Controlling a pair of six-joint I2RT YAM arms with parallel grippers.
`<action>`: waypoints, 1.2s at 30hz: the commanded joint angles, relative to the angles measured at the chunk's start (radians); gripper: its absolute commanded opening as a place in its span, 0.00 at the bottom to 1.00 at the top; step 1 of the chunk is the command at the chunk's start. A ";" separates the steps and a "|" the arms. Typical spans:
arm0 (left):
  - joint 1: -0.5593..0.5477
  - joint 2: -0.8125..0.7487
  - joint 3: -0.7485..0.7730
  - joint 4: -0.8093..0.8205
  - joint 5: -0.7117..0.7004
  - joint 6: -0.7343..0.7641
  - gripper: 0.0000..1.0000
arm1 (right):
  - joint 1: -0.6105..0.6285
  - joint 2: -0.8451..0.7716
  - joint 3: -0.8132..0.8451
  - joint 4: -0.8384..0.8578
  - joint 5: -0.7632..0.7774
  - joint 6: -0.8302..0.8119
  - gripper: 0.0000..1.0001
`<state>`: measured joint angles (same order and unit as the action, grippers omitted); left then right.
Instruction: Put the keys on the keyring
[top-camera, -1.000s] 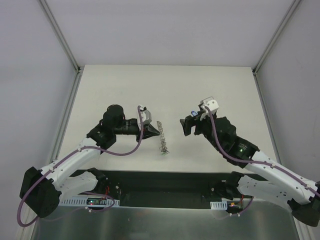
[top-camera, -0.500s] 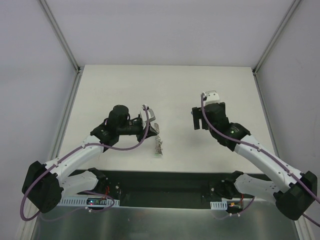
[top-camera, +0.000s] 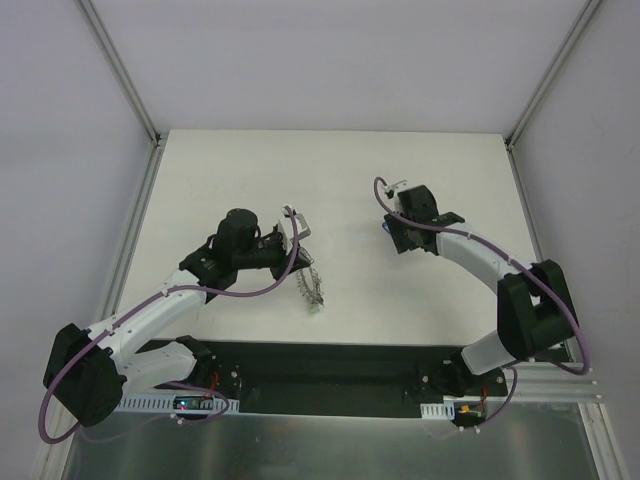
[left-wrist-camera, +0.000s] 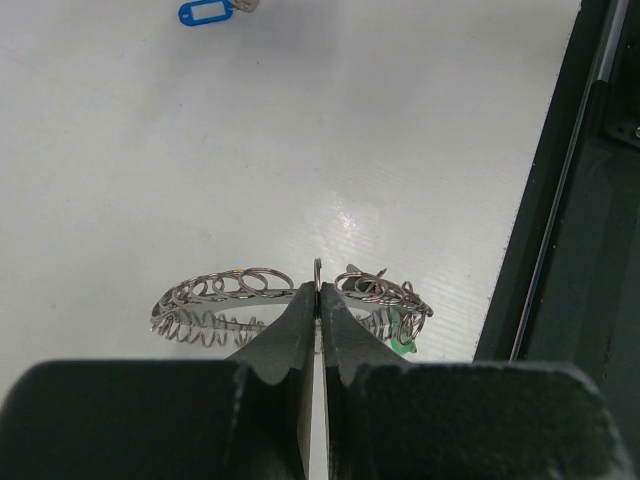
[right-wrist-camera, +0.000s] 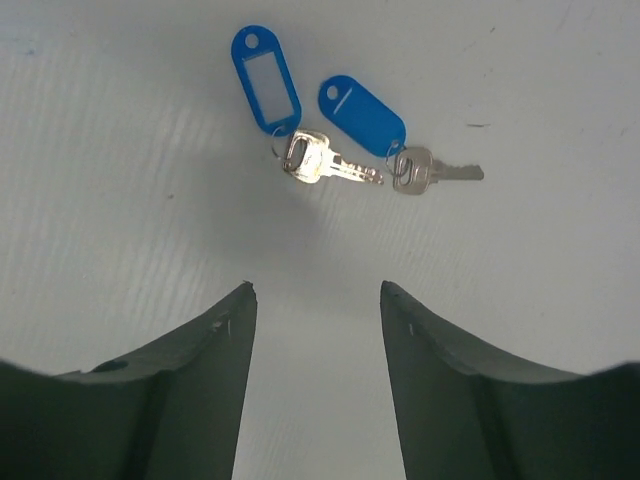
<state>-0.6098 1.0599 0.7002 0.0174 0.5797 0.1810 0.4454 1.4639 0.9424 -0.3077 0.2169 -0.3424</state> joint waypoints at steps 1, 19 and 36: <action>-0.010 -0.029 0.050 0.023 -0.014 0.015 0.00 | -0.043 0.108 0.097 0.042 -0.016 -0.078 0.52; -0.011 -0.031 0.048 0.015 -0.014 0.020 0.00 | -0.099 0.351 0.226 0.067 0.059 -0.227 0.26; -0.018 -0.040 0.047 0.013 0.000 0.021 0.00 | -0.099 0.415 0.256 0.061 0.093 -0.250 0.11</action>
<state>-0.6170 1.0527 0.7006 0.0006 0.5659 0.1944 0.3492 1.8736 1.1633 -0.2420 0.2878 -0.5785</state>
